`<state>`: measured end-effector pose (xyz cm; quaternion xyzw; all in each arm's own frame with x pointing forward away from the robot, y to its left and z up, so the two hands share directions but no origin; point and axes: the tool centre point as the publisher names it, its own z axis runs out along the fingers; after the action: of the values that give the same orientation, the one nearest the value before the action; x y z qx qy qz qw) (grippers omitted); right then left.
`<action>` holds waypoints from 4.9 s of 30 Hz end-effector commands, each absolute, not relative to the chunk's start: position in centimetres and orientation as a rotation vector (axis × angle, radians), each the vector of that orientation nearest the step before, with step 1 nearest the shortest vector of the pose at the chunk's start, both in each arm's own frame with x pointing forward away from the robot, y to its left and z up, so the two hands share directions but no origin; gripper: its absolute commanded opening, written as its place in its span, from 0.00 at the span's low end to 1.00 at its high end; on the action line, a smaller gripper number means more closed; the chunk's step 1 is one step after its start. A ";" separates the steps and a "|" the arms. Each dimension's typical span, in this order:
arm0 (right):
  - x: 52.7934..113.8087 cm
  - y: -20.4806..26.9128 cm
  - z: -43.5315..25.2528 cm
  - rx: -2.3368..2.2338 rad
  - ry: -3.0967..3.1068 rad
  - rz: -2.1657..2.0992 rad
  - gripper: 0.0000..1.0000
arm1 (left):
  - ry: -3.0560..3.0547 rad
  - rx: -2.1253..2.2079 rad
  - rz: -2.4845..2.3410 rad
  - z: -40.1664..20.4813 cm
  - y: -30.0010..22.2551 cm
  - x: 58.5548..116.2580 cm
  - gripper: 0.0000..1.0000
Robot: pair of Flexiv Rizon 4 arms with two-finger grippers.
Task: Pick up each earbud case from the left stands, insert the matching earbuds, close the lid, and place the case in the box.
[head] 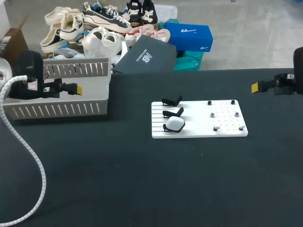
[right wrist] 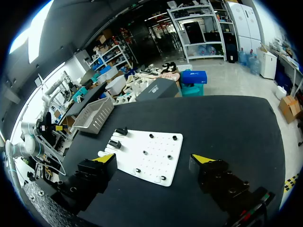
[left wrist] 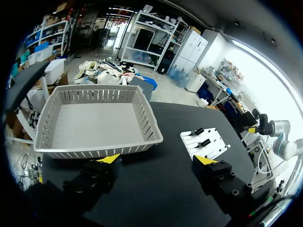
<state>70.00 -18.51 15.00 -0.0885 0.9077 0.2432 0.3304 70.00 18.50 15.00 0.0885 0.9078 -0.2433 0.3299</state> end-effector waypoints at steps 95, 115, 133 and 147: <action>70.0 -18.5 15.0 -0.231 2.374 0.636 1.00 | 1.751 1.527 -0.846 16.1 6.0 72.6 1.00; 70.0 -18.5 15.0 -0.231 2.374 0.636 1.00 | 1.673 1.584 -0.855 11.1 0.4 70.1 1.00; 70.0 -18.5 15.0 -0.231 2.374 0.636 1.00 | 1.611 1.540 -0.865 8.0 -2.5 68.5 1.00; 70.0 -18.5 15.0 -0.231 2.374 0.636 1.00 | 1.584 1.578 -0.910 6.2 -4.7 68.1 0.93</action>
<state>70.00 -18.51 15.00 -0.0884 0.9077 0.2433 0.3304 67.58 -4.18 6.85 0.6101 0.6147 -0.3507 0.3562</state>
